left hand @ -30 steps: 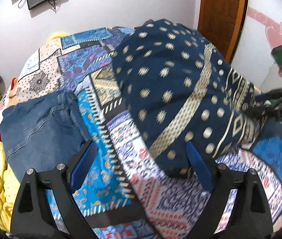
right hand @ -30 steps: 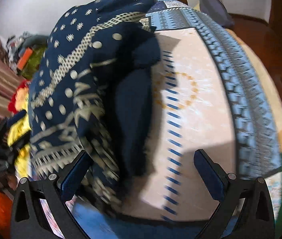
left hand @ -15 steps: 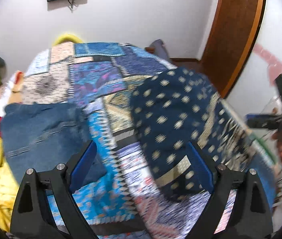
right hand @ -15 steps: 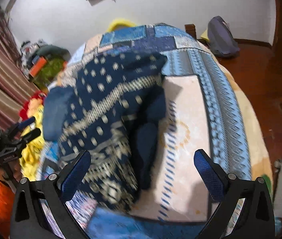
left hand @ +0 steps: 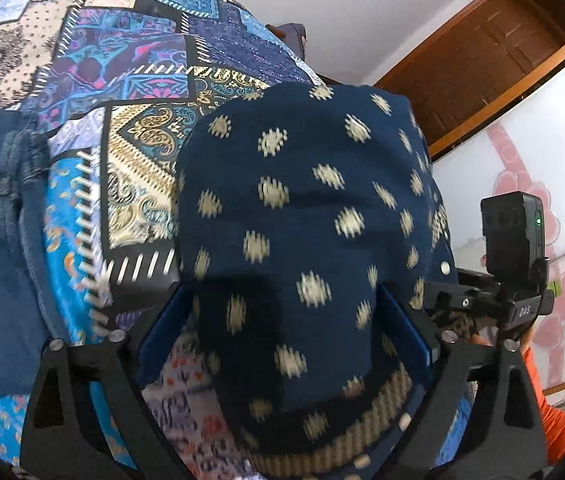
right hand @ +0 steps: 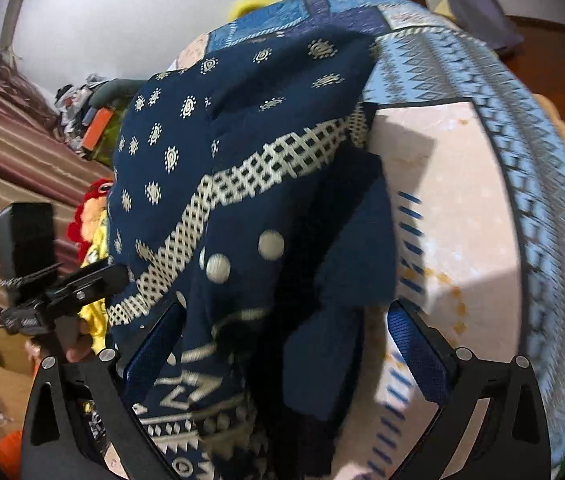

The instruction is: Fold large clothes

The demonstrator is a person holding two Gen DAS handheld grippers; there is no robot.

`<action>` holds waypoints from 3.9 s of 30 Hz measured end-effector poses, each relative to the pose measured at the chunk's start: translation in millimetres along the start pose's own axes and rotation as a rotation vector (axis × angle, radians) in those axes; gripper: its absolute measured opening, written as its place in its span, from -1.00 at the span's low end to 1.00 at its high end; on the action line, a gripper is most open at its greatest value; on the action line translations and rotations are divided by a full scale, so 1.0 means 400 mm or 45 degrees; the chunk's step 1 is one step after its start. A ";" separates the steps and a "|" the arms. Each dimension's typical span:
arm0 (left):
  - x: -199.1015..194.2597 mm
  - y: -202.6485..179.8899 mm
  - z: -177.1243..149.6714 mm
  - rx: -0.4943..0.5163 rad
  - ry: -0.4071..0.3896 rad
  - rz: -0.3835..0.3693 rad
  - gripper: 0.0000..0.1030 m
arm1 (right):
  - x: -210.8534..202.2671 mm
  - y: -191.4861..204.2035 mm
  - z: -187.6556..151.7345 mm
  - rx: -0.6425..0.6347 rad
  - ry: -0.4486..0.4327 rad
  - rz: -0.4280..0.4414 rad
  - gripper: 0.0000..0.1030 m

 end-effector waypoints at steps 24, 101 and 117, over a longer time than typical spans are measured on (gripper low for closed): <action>-0.217 -0.134 0.057 0.217 -0.191 0.026 0.10 | -0.108 0.240 0.084 -0.137 -0.163 0.050 -0.38; -0.649 0.277 -0.252 0.110 -0.334 0.811 0.73 | 0.096 0.691 -0.089 -0.763 -0.257 -0.373 0.35; -1.017 -0.376 -0.316 0.543 -1.107 0.778 0.73 | -0.572 0.913 -0.258 -0.645 -1.023 -0.060 0.35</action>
Point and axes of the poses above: each gripper's, at about its wrist camera, not at the fingertips, and x roughly the way its jaws point, y to its left, z to its top, the point moved 8 cm from there along x, roughly the way its jaws point, and after that the axes turned 12 degrees about -z, right-handed, at the moved point
